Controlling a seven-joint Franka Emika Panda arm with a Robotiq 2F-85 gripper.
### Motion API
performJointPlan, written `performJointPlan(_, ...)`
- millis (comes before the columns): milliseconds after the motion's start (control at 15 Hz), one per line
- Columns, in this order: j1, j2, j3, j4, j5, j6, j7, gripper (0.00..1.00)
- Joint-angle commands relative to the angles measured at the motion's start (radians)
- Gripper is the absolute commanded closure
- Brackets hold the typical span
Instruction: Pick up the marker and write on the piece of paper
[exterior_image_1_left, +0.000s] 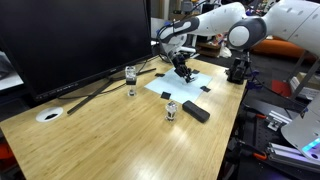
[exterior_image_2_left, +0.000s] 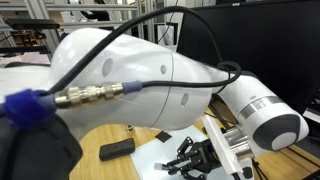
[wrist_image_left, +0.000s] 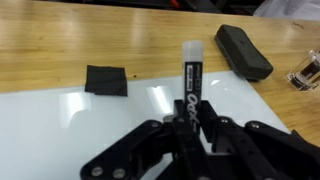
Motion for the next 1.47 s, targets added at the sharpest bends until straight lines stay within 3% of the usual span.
performJointPlan(0,-0.016,0.063,0.022,0.128,-0.030,-0.048,-0.014,0.95)
performJointPlan(1400,0.000,0.116,0.001,0.186,-0.020,-0.135,-0.008,0.95)
